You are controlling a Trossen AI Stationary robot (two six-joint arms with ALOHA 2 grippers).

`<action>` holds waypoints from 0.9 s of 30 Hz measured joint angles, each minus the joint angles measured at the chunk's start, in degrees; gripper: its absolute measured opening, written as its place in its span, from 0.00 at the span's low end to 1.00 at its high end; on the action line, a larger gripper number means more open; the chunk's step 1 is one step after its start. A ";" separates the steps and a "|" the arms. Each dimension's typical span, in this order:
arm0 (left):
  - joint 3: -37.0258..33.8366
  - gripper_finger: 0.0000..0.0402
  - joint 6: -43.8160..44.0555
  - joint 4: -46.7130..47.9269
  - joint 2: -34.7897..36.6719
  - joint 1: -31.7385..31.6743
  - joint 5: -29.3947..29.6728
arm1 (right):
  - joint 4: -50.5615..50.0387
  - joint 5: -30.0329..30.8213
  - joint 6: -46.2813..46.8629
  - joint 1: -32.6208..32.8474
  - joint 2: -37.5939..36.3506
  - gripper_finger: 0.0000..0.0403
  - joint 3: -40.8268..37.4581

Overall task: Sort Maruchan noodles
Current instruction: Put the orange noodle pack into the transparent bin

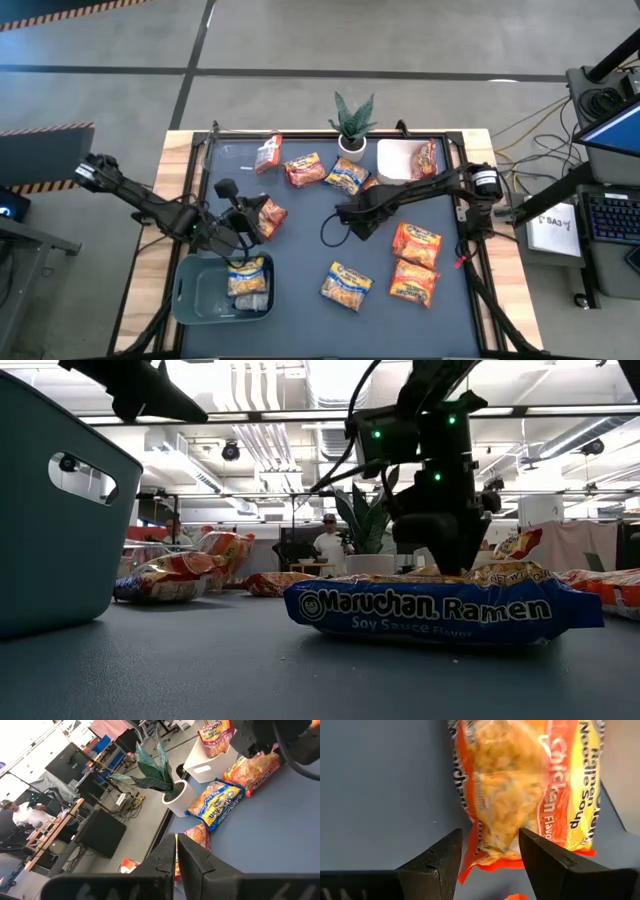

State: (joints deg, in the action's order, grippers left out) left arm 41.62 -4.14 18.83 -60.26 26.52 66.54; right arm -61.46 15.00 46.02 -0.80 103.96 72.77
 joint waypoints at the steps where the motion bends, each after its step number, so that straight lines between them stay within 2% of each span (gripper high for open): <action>1: 0.00 0.00 0.27 -0.03 -0.08 0.00 0.00 | 0.02 0.00 0.00 0.00 0.19 0.43 0.00; 4: 0.00 0.00 1.03 -1.01 -0.50 0.00 -0.04 | 0.22 0.00 -0.02 0.00 0.62 0.35 0.00; 7: -0.01 0.00 1.93 -3.65 -0.99 0.00 -0.23 | 0.27 0.01 -0.12 0.00 0.72 0.21 0.00; 10: -0.01 0.00 1.85 -7.03 -1.21 0.00 -4.66 | 0.60 0.04 -1.23 0.05 0.63 0.06 0.01; 11: -0.01 0.00 1.86 -8.09 -1.21 0.00 -7.02 | 0.74 0.03 -1.72 0.26 0.54 0.05 0.11; 15: -0.01 0.00 1.78 -12.14 -1.34 0.06 -12.28 | 6.44 -1.26 -5.87 2.13 0.50 0.02 2.47; 18: -0.01 0.00 1.79 -14.55 -2.05 0.02 -12.95 | 19.87 -8.00 -12.31 4.18 0.44 0.02 3.81; 20: -0.01 0.00 1.72 -15.98 -3.01 -0.01 -13.18 | 28.97 -9.88 -13.56 5.58 0.44 0.02 4.40; 22: -0.01 0.00 1.74 -16.77 -4.21 0.00 -13.20 | 32.54 -9.54 -14.04 6.50 0.41 0.02 5.20; 27: 0.56 0.00 2.63 -18.45 -8.69 0.00 -14.02 | 32.77 -5.94 -14.71 6.21 0.39 0.07 7.19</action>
State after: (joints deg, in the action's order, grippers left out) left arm 42.18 -1.51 0.38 -68.95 26.52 52.52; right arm -28.68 9.06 31.31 5.41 104.36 79.96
